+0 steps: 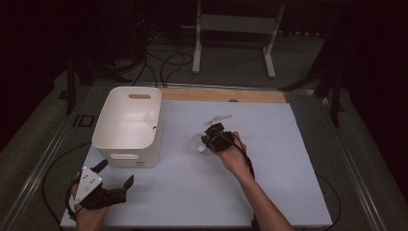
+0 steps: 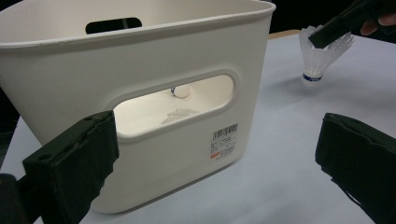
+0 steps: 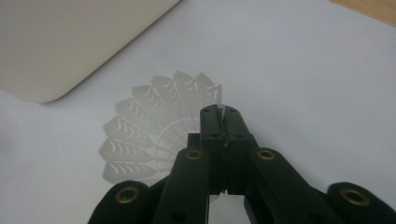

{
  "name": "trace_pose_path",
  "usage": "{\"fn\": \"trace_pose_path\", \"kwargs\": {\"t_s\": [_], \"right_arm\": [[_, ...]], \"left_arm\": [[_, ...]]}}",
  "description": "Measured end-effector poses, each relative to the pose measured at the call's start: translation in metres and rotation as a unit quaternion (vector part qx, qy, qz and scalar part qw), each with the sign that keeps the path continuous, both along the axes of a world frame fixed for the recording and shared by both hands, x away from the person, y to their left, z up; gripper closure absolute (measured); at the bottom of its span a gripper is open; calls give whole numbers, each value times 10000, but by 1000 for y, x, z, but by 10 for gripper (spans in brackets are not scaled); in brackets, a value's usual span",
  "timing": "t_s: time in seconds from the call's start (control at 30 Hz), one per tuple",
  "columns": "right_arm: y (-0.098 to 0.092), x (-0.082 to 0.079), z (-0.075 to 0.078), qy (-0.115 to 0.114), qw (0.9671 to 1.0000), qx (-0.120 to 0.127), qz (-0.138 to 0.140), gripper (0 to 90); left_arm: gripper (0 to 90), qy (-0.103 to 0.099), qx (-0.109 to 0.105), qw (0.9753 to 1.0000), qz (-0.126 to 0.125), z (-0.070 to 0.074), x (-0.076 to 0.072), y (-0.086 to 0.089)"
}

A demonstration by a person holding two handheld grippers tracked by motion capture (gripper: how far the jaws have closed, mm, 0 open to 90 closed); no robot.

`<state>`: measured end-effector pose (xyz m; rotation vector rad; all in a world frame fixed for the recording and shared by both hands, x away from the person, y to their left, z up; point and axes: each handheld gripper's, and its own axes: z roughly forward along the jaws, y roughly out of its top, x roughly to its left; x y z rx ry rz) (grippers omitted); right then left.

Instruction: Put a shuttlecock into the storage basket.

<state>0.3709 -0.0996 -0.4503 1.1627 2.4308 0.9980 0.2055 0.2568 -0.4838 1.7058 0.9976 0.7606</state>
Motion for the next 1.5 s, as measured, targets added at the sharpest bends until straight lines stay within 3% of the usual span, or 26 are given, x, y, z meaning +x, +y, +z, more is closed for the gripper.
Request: {"fn": "trace_pose_path", "kwargs": {"t_s": [1.5], "right_arm": [[3, 0, 31, -328, 9993, 202, -23, 892]], "left_arm": [[0, -13, -10, 10000, 7, 0, 0, 0]]}}
